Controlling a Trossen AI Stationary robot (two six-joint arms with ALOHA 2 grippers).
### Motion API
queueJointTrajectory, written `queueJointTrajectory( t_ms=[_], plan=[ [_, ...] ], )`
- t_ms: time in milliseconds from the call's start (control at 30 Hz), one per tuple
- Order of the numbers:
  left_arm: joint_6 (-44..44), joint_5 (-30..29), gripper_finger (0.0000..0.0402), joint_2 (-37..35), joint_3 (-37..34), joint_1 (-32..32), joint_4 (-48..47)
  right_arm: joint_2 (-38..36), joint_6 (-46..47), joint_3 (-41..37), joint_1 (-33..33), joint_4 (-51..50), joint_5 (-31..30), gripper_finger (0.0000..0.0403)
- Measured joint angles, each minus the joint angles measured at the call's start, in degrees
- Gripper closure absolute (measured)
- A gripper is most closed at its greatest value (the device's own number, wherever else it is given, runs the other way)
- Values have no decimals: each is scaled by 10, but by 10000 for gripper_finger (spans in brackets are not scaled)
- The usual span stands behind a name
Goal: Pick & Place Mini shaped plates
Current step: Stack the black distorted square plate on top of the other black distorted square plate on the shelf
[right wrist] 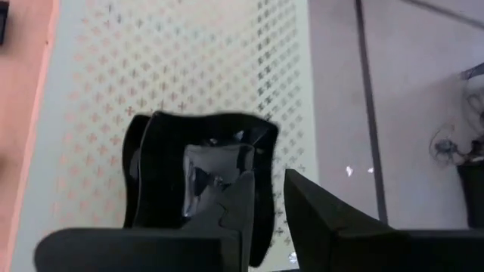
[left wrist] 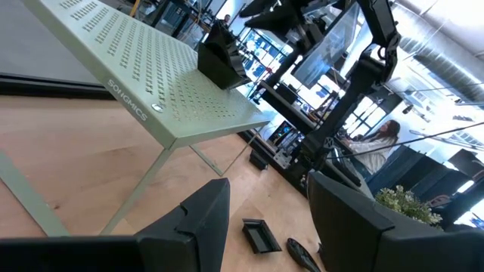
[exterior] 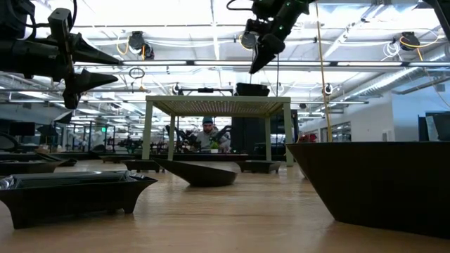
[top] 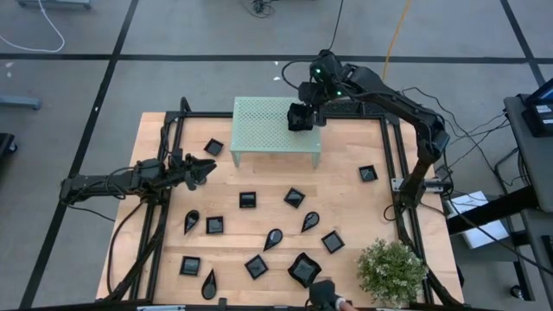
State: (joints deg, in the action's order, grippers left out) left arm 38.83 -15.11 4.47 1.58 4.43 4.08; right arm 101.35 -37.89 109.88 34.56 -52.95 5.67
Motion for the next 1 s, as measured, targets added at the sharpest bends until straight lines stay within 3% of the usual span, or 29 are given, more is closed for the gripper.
queueJointTrajectory(
  t_ms=[167, 400, 633, 1000],
  plan=[
    [0, 0, 220, 0, 0, 0, 0, 2, 11, 0, -2, 5, -6, 341],
    [0, 0, 220, 0, 0, 0, 0, 8, -6, -50, -7, 96, -87, 344],
    [0, 0, 220, 0, 0, 0, 0, 9, -11, -96, -15, 121, -102, 344],
    [0, 0, 220, 0, 0, 0, 0, -16, -7, -97, -32, 144, -134, 344]
  ],
)
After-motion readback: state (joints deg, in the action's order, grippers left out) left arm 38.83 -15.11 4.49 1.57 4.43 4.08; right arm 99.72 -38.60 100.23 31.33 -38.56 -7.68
